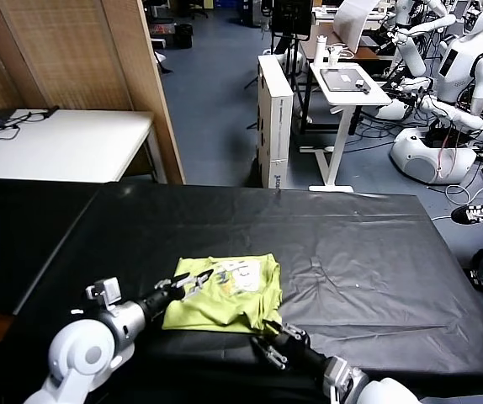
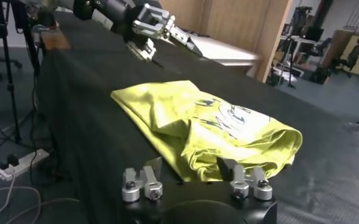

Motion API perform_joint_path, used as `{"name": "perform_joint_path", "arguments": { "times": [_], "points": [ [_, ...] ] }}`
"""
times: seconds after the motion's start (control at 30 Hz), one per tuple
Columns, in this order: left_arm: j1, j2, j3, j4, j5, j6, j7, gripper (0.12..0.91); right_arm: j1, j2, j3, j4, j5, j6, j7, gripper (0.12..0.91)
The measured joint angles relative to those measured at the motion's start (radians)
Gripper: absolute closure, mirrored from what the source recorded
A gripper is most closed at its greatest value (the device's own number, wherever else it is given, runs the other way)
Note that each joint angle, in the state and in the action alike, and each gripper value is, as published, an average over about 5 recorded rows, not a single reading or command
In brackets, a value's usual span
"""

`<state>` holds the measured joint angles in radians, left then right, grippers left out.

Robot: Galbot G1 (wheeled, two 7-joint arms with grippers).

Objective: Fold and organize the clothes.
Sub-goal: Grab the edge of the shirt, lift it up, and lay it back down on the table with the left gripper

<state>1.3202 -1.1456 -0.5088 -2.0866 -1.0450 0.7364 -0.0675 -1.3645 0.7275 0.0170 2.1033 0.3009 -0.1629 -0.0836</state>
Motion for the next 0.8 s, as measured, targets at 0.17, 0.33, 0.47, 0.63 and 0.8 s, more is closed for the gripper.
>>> {"name": "perform_joint_path", "arguments": {
  "times": [0.17,0.33,0.47,0.63,0.8],
  "points": [
    [0.006,-0.002,-0.001,-0.002,0.003,0.0,0.002,0.123,-0.026,-0.02,0.049,0.021,0.05,-0.02,0.009,0.886],
    [0.007,-0.005,-0.001,-0.006,0.008,0.0,0.004,0.123,-0.046,-0.038,0.095,0.031,0.063,-0.052,0.018,0.886],
    [0.009,-0.005,-0.008,-0.007,0.019,0.0,0.01,0.123,-0.049,-0.041,0.113,0.036,0.074,-0.084,0.028,0.886],
    [0.014,-0.004,-0.018,0.003,0.076,0.0,0.055,0.123,-0.06,-0.045,0.132,0.045,0.096,-0.094,0.028,0.783],
    [0.028,-0.007,-0.025,0.031,0.183,-0.012,0.114,0.123,-0.088,-0.055,0.168,0.063,0.142,-0.078,0.026,0.488]
  ]
}}
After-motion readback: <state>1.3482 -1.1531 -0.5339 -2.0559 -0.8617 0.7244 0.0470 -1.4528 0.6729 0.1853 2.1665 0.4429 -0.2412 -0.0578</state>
